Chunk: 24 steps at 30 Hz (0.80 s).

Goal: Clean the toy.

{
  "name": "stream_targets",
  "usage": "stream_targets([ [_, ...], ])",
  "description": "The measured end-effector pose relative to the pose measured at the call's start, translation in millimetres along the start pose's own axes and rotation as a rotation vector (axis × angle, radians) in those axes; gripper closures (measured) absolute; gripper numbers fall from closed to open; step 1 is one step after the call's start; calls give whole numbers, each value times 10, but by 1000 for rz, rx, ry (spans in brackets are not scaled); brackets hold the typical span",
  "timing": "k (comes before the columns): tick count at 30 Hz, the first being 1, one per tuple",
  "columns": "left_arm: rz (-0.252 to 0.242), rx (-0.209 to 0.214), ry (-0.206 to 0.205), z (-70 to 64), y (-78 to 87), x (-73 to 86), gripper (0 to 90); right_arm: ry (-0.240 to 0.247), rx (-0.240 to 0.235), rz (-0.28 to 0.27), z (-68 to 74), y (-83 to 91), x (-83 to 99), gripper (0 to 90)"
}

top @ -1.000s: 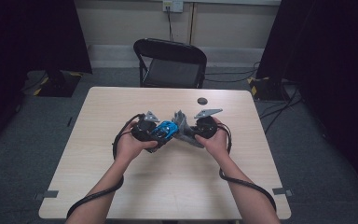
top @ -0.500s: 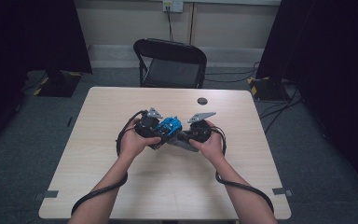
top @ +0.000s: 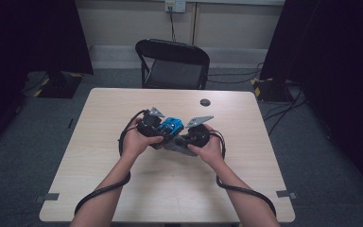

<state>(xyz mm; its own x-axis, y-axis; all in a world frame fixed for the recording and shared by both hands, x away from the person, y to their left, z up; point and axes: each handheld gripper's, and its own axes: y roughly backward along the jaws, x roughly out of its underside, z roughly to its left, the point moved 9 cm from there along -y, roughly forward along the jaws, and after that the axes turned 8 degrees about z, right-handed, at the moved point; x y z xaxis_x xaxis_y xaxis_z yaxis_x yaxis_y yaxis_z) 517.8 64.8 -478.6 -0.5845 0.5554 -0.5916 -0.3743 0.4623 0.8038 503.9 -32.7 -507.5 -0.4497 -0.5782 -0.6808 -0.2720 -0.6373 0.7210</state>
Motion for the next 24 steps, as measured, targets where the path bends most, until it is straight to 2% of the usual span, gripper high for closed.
stream_targets([
  [12, -1, 2, 9, -20, -40, -75, 283, 23, -23, -5, 103, -43, -15, 810],
  [24, 8, -5, 1, -42, -86, -127, 282, 17, -43, -15, 164, -86, -2, 810],
])
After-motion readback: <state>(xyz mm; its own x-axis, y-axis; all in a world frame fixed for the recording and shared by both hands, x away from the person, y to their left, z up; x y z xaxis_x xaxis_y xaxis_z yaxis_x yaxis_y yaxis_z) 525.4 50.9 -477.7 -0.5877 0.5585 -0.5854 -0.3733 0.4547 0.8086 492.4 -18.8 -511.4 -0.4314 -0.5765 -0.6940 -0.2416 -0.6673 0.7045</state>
